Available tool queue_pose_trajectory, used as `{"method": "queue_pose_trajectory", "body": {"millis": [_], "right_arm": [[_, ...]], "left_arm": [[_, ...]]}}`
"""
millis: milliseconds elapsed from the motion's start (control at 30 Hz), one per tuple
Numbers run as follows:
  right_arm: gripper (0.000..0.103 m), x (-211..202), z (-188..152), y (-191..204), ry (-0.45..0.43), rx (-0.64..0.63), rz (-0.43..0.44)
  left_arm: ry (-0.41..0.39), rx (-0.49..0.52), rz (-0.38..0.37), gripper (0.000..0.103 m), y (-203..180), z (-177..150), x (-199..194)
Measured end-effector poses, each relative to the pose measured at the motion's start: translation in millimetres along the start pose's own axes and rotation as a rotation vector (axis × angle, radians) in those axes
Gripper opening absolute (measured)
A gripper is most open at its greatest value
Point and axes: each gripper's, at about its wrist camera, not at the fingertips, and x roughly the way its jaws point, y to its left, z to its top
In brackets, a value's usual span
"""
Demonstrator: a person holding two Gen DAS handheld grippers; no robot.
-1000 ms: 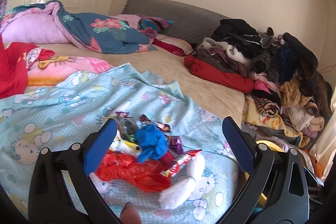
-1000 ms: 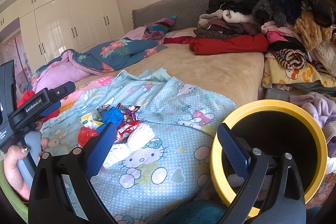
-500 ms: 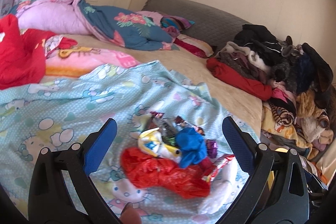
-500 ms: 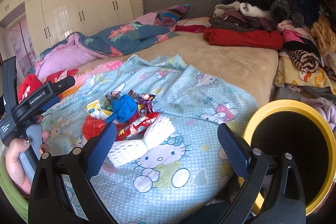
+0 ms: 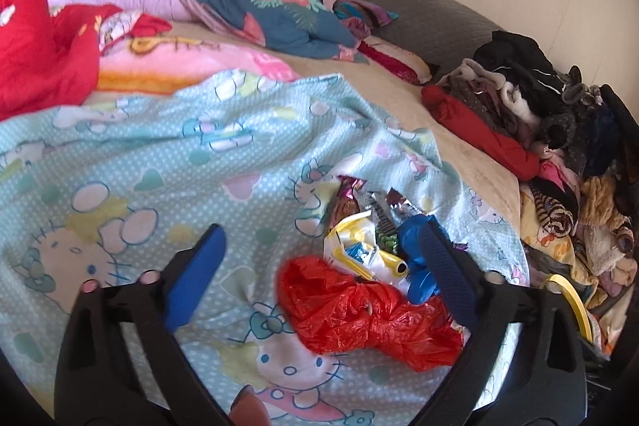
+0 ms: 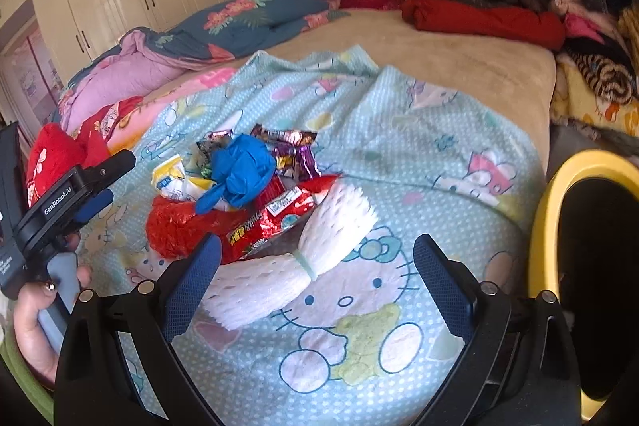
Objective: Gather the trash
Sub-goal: 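Close right tool on foam net while left tool closes on yellow wrapper, then carry foam net in right tool and yellow wrapper in left tool over bin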
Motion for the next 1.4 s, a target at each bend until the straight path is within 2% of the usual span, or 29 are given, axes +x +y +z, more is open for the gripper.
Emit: {"method": "queue_pose_trajectory", "body": {"millis": [133, 200, 267, 300, 333, 367, 400, 467, 533, 567, 733, 900, 1000, 1100, 1400], "right_arm": [[0.093, 22.0, -1.9, -8.2, 0.064, 0.080, 0.049], [0.085, 32.4, -3.5, -11.8, 0.092, 0.112, 0.071], [0.073, 40.6, -5.7, -15.1, 0.123, 0.131, 0.084], [0.070, 44.0, -7.4, -17.2, 0.133, 0.143, 0.093], [0.061, 45.8, -9.2, -19.5, 0.135, 0.149, 0.095], [0.047, 45.6, -10.5, -21.8, 0.136, 0.150, 0.093], [0.042, 45.1, -10.9, -24.0, 0.137, 0.153, 0.105], [0.030, 40.0, -12.9, -33.2, 0.144, 0.187, 0.126], [0.026, 32.1, -14.1, -40.1, 0.140, 0.216, 0.140], [0.020, 27.0, -14.5, -42.6, 0.131, 0.222, 0.141], [0.020, 13.4, -14.1, -54.0, 0.101, 0.251, 0.134], [0.020, -3.7, -10.6, -62.1, 0.039, 0.256, 0.126], [0.019, -12.8, -7.3, -61.4, 0.014, 0.235, 0.128], [0.019, -23.6, -3.5, -61.1, -0.018, 0.215, 0.123], [0.019, -44.9, 4.5, -80.2, -0.081, 0.235, 0.118]], "left_arm": [[0.025, 0.007, -0.008, 0.070, -4.1, -0.9, 12.4], [0.039, 0.003, -0.018, 0.066, -5.3, 0.5, 18.6], [0.061, 0.012, -0.016, 0.064, -8.2, 1.3, 27.3], [0.073, 0.014, -0.014, 0.063, -9.5, 1.7, 32.7], [0.083, 0.013, -0.017, 0.060, -10.9, 2.4, 36.5], [0.095, 0.007, -0.021, 0.057, -11.5, 2.1, 41.1], [0.107, 0.003, -0.029, 0.054, -12.0, 1.6, 44.3], [0.139, 0.004, -0.035, 0.034, -15.6, -1.3, 50.5], [0.154, 0.023, -0.034, 0.030, -22.2, -6.0, 50.3], [0.149, 0.037, -0.037, 0.028, -25.6, -8.1, 47.0], [0.126, 0.101, -0.054, 0.026, -43.8, -13.3, 23.8], [0.060, 0.186, -0.071, 0.026, -67.9, -10.5, -6.0], [0.039, 0.203, -0.093, 0.026, -77.9, -7.5, -18.4], [0.082, 0.210, -0.122, 0.026, -84.9, -6.3, -20.0], [0.091, 0.240, -0.158, 0.026, -98.1, -17.9, -38.0]]}}
